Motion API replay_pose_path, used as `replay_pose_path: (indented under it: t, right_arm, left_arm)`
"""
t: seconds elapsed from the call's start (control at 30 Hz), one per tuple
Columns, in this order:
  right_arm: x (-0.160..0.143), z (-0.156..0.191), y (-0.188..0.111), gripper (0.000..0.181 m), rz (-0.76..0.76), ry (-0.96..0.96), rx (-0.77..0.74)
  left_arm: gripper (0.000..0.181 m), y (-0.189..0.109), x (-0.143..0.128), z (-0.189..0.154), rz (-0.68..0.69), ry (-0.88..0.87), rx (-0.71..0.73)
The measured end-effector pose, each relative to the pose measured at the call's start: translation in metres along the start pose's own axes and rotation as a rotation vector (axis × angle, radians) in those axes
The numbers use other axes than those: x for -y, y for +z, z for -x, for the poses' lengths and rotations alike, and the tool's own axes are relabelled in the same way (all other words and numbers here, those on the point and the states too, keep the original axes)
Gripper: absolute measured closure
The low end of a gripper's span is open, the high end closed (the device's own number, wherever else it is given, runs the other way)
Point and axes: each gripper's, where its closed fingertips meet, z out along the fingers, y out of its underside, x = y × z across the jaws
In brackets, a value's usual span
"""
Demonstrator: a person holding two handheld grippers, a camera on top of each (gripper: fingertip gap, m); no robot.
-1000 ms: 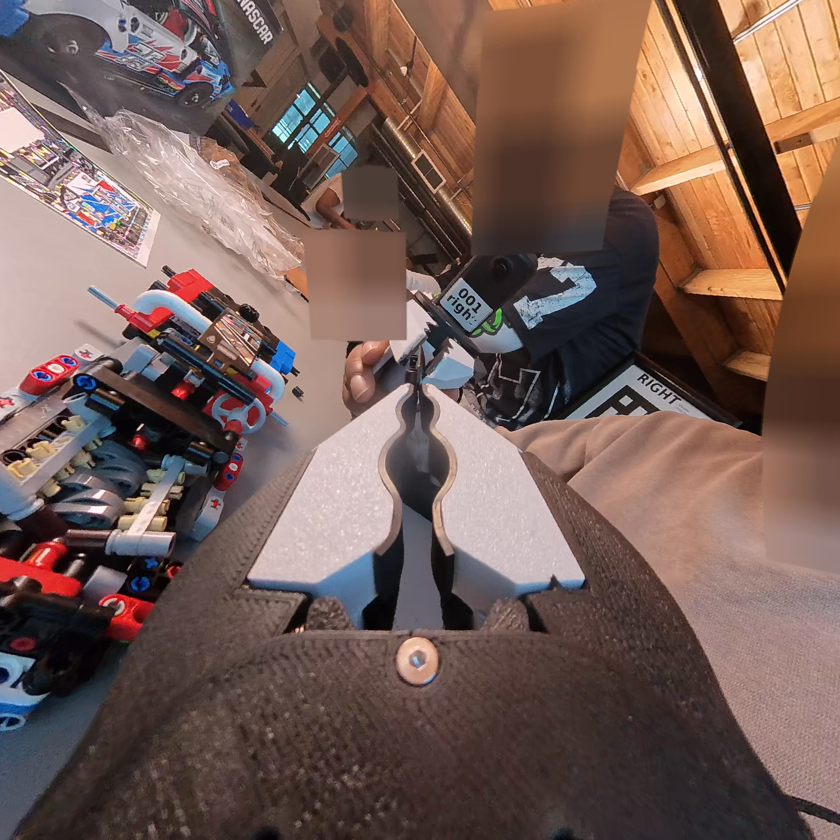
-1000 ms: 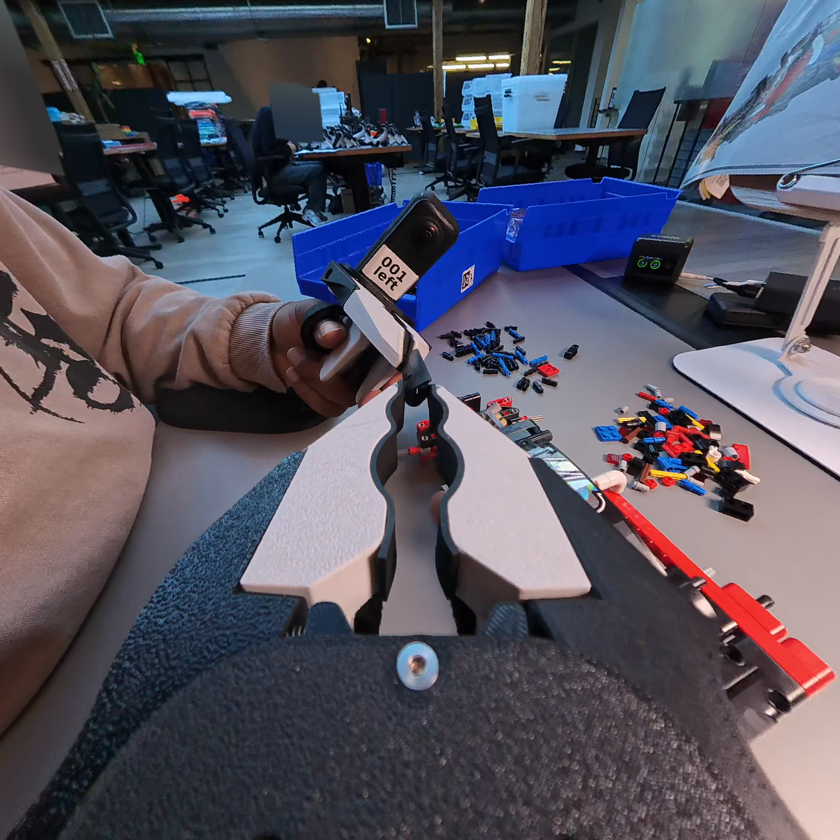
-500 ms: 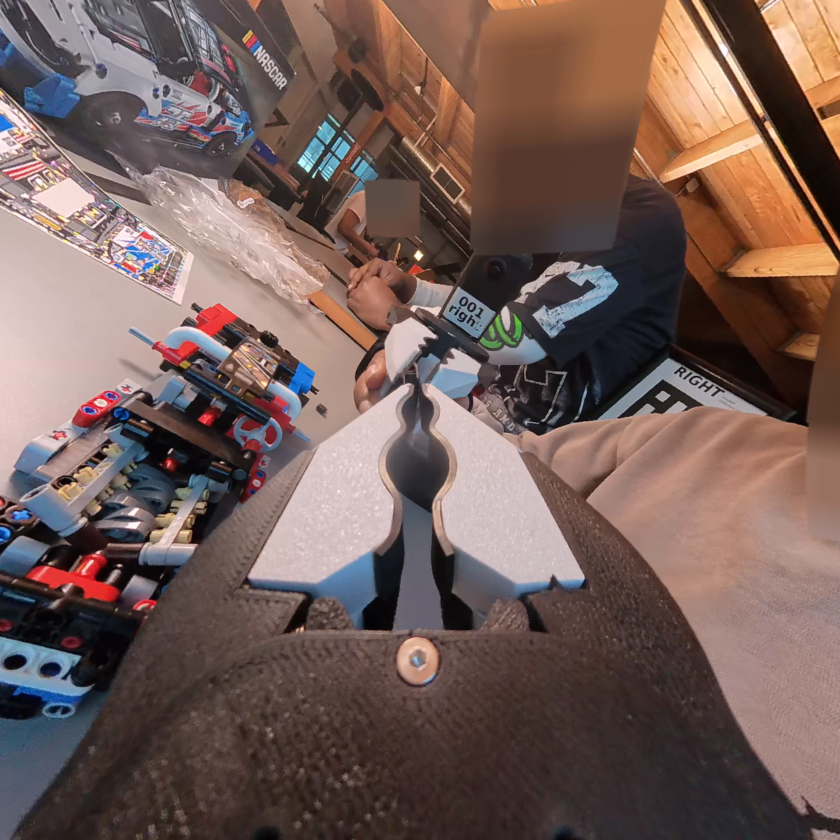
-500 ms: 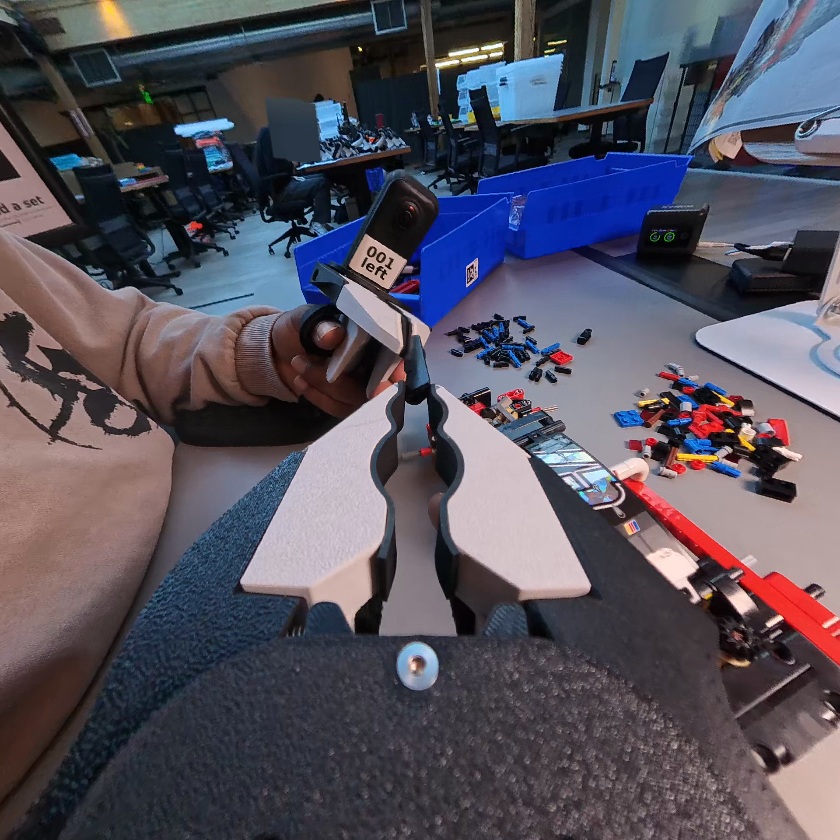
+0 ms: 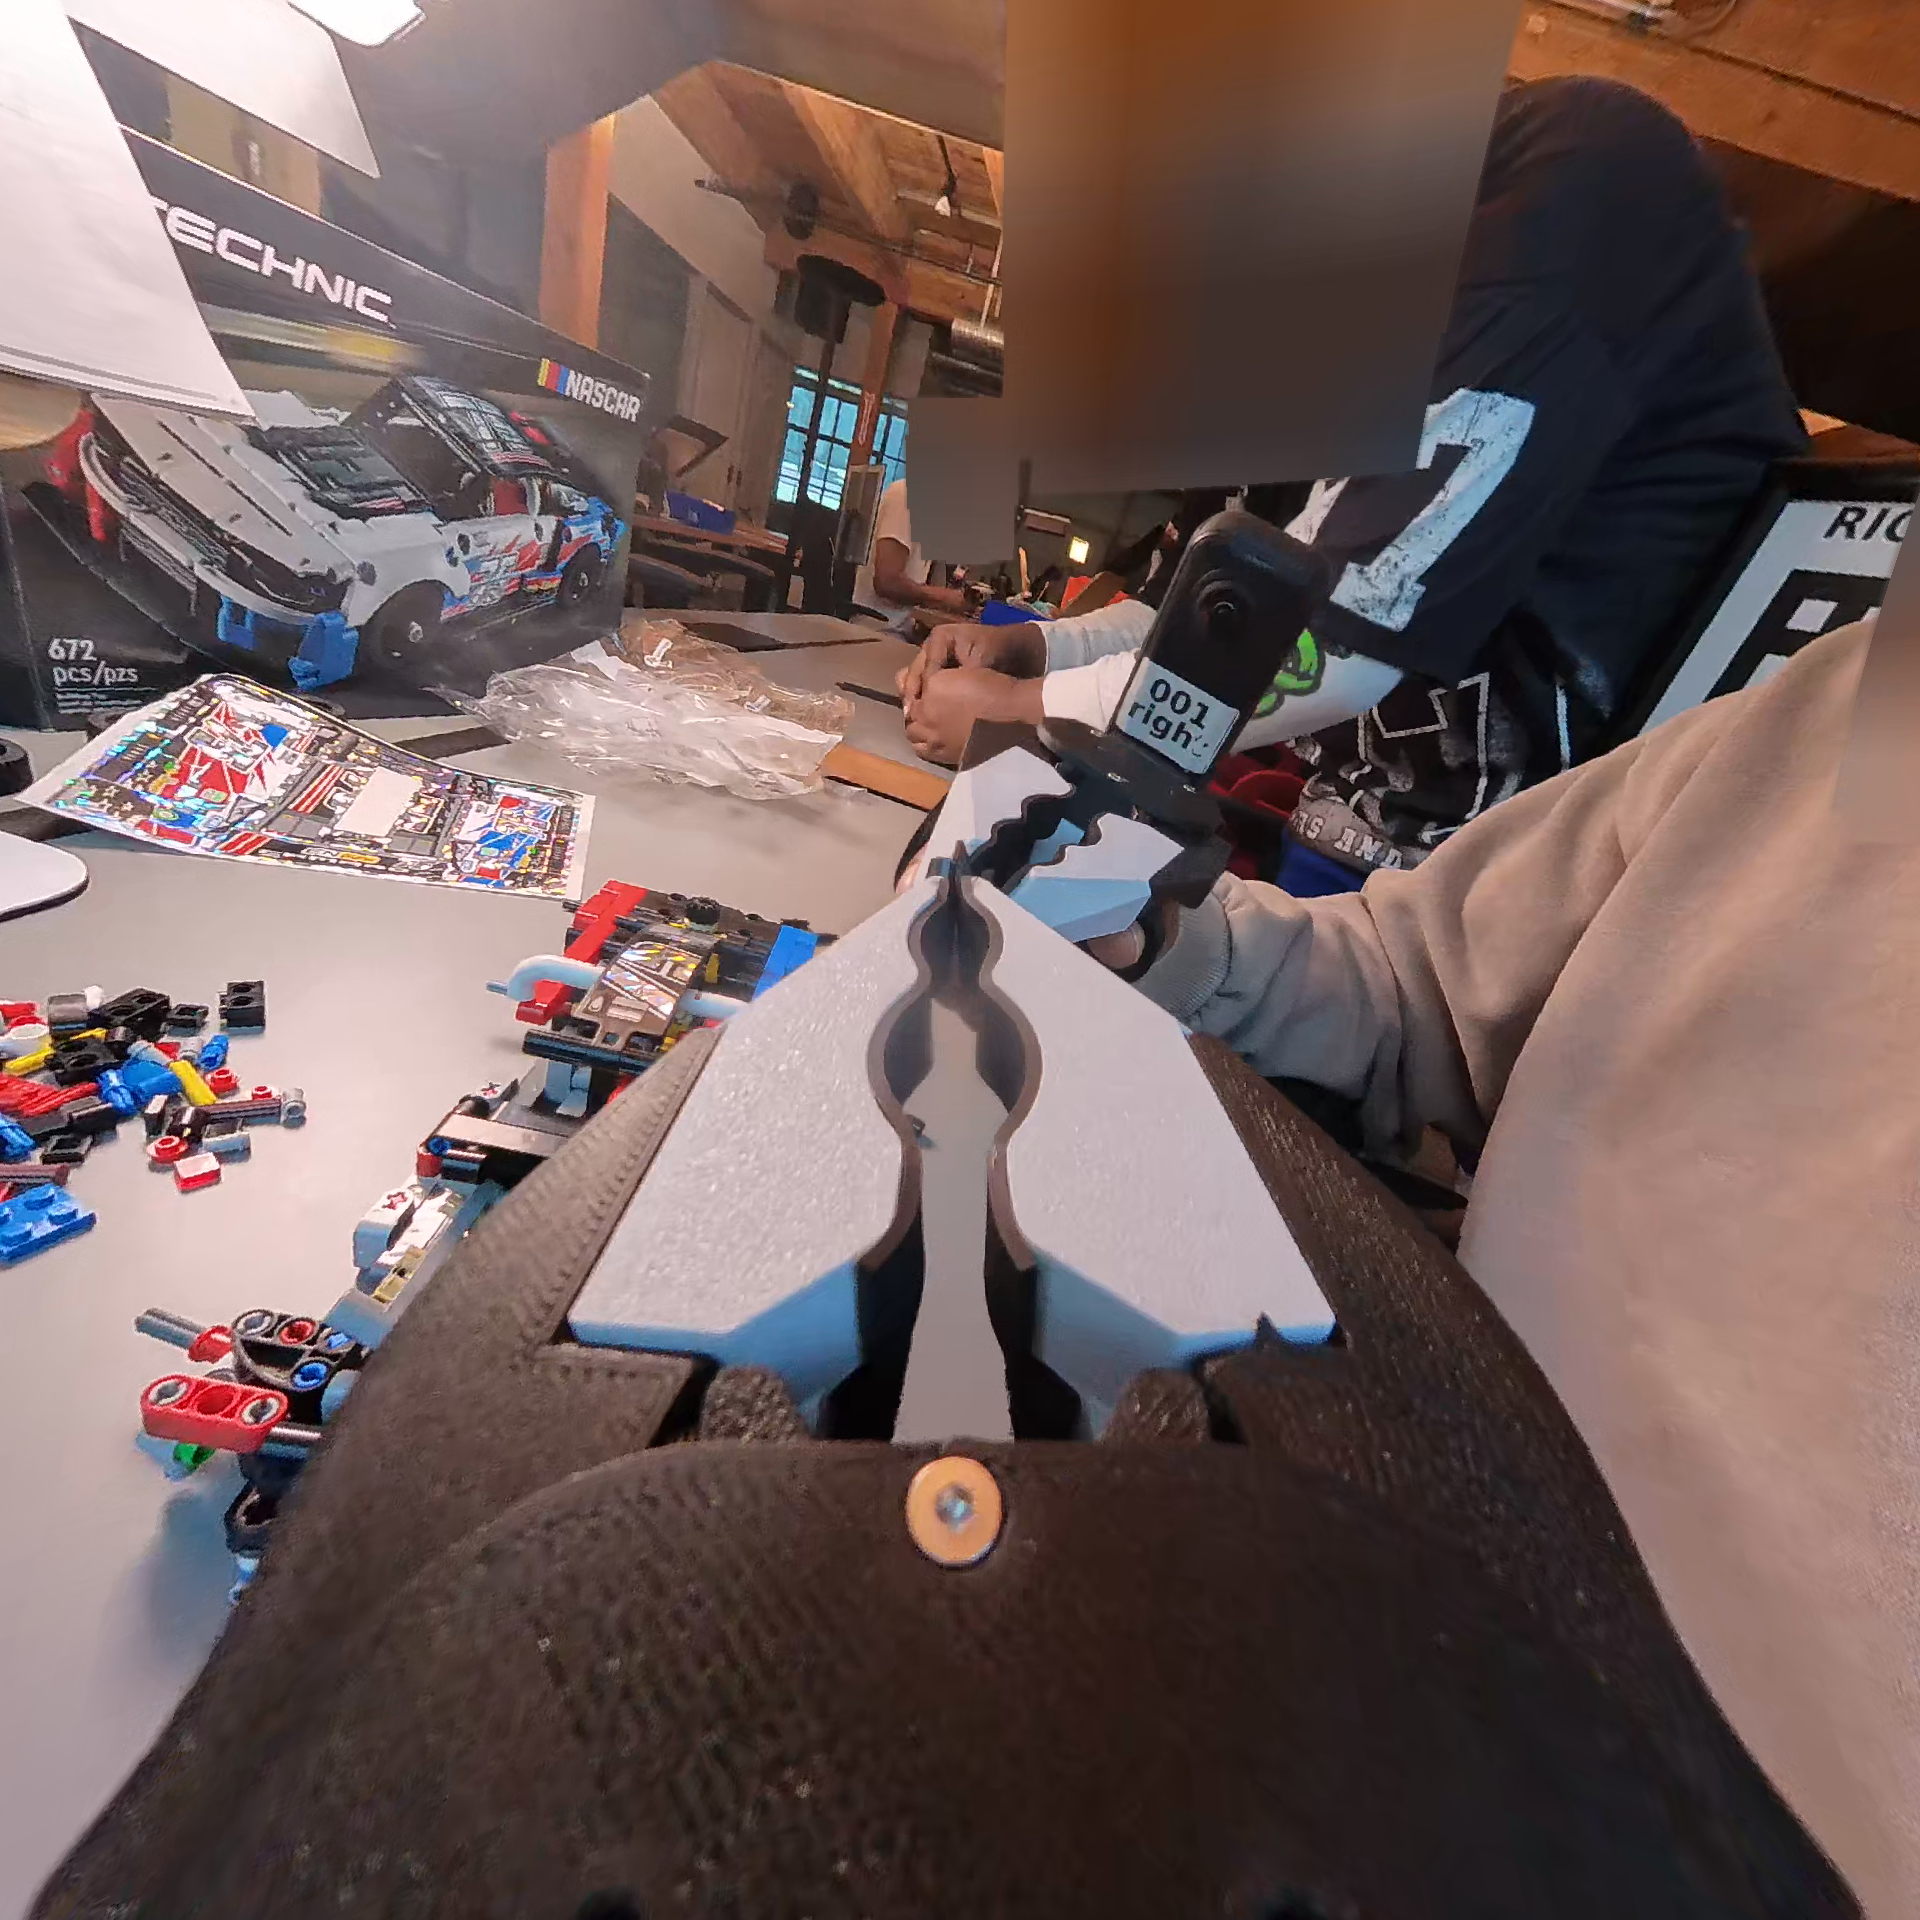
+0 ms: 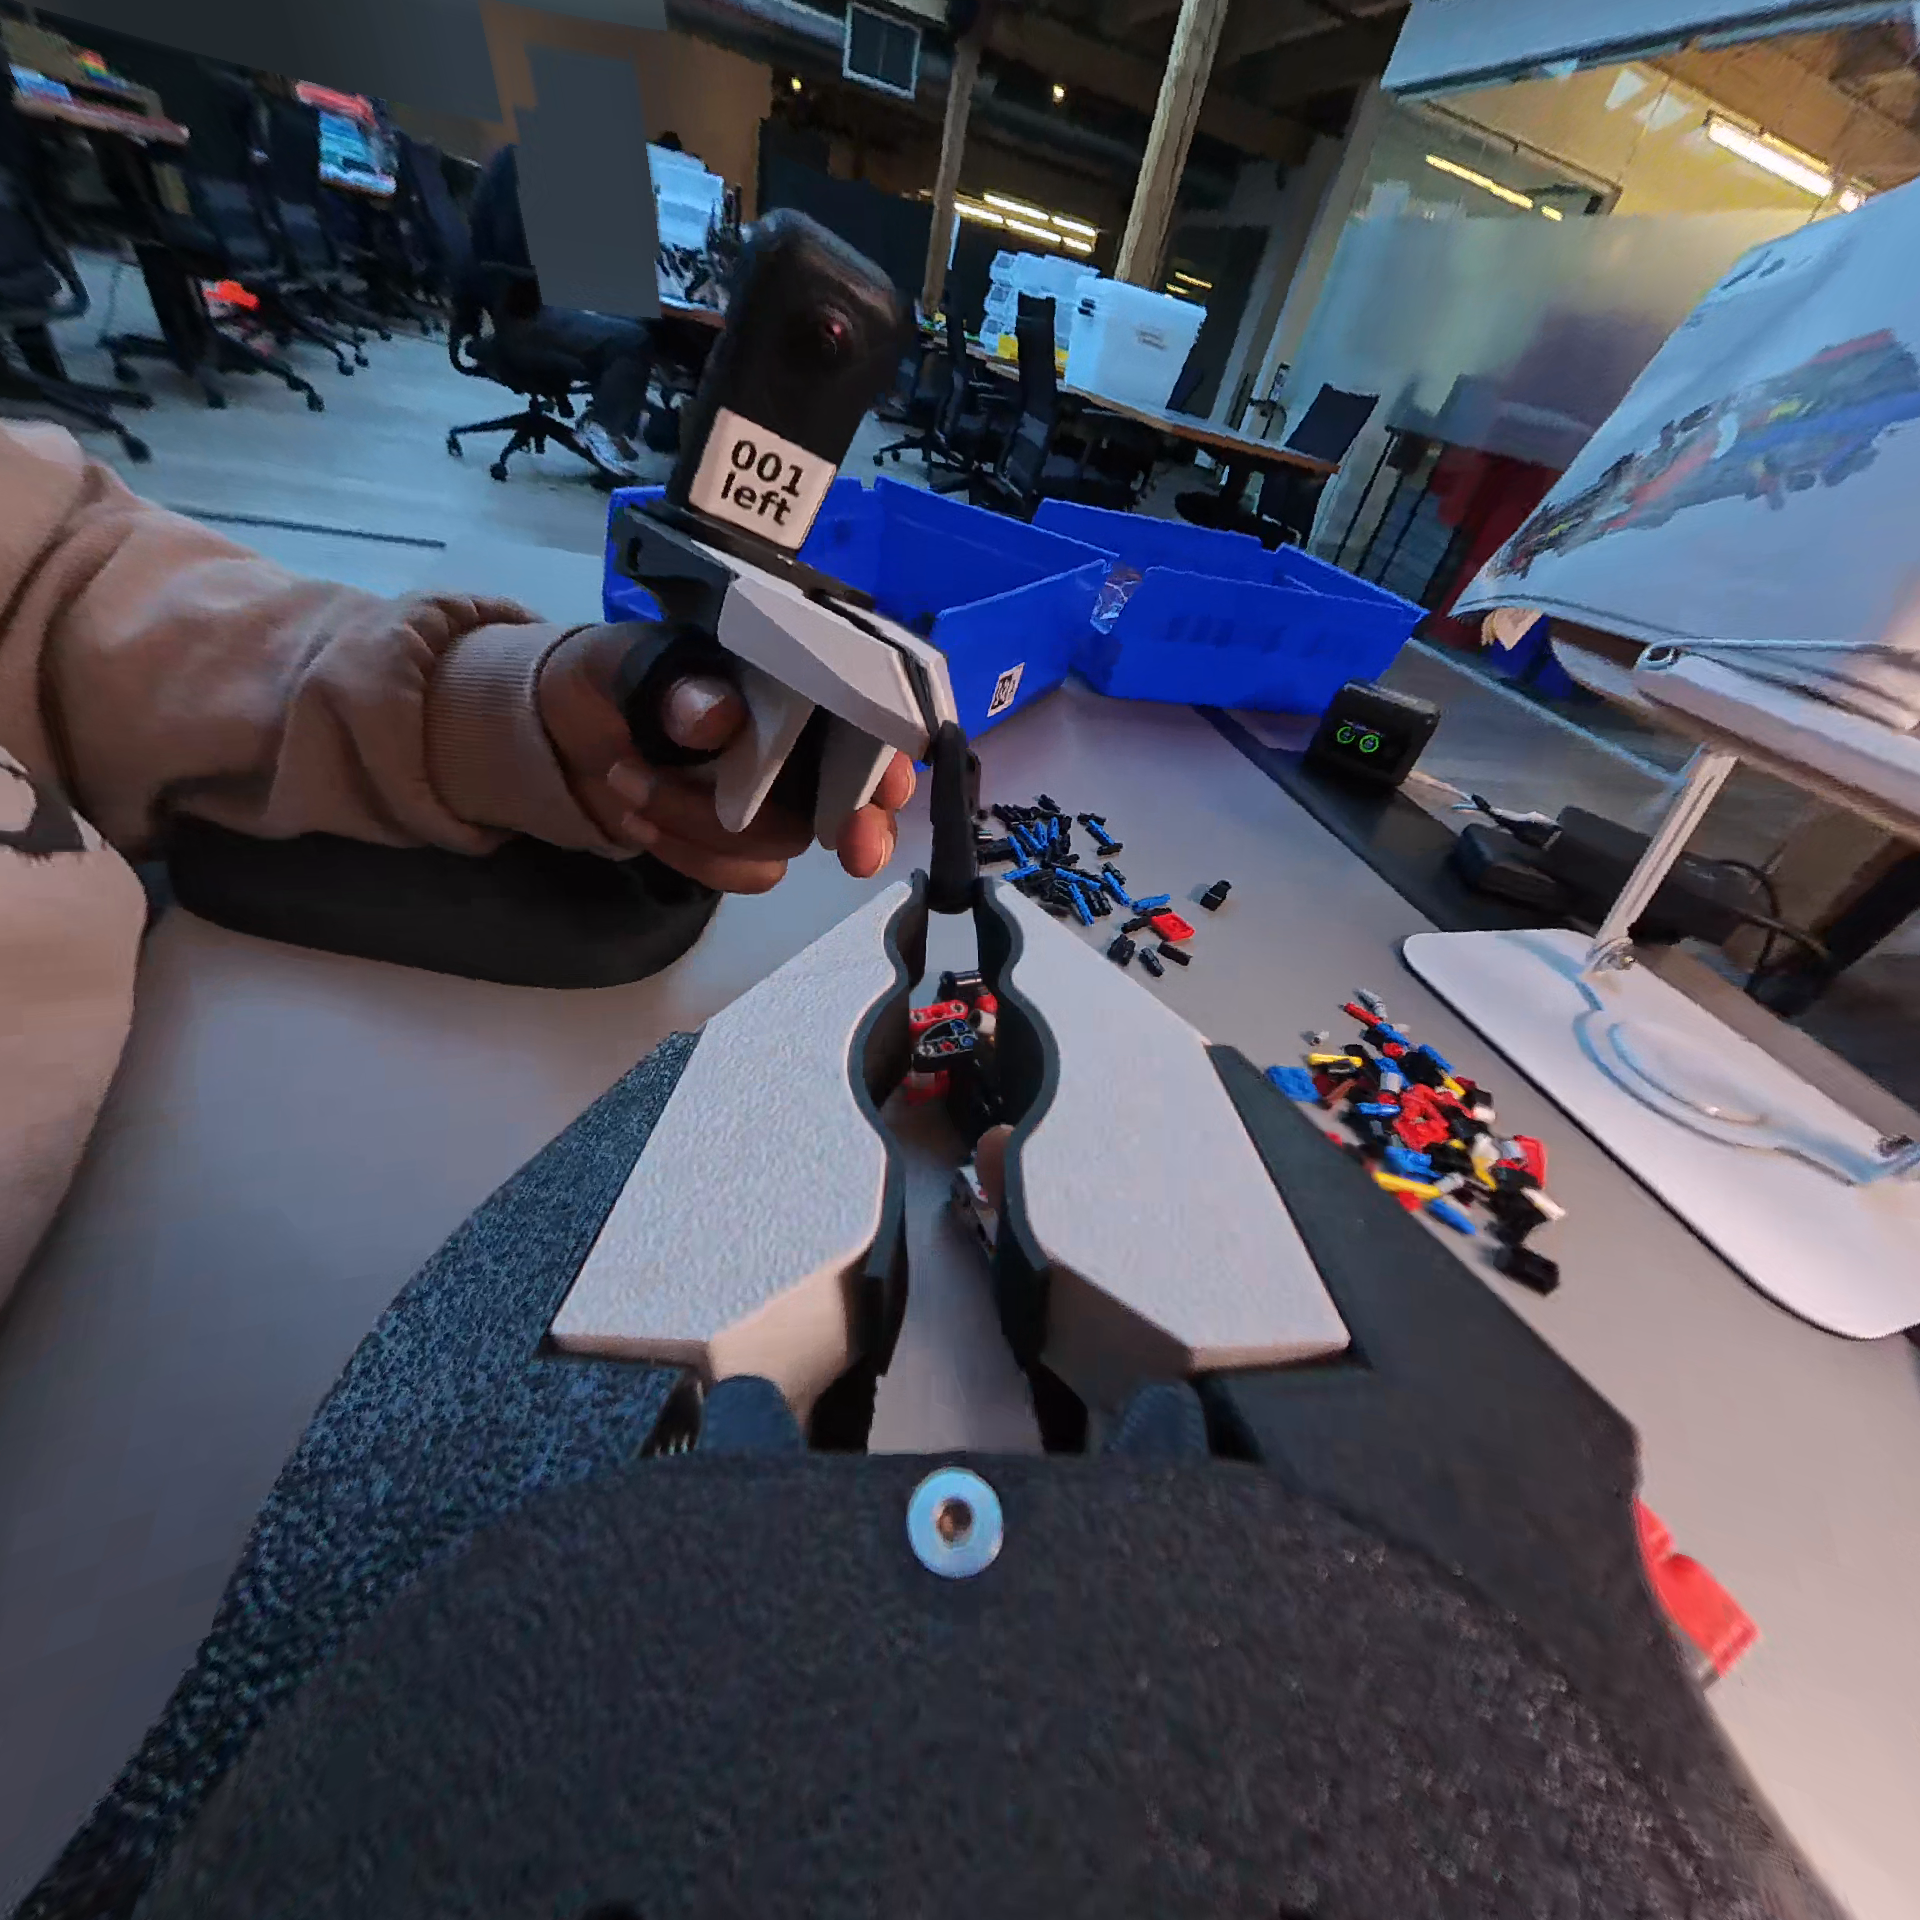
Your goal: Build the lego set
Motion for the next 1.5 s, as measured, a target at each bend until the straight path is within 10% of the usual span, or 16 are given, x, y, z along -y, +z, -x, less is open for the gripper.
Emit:
replay_pose_path:
  t: [0.73,1.33,1.5]
  right_arm:
    - [0.025,0.005,0.018,0.175,-0.318,1.116,0.297]
    - [-0.001,0.008,0.026,0.175,-0.079,0.682,0.076]
    - [0.004,-0.003,0.015,0.155,-0.061,0.515,0.009]
  left_arm:
    - [0.176,0.004,0.015,0.0,-0.11,-0.112,-0.028]
    - [0.177,0.0,0.004,0.008,-0.001,-0.098,0.033]
    - [0.177,-0.062,0.049,0.029,0.044,0.009,0.262]
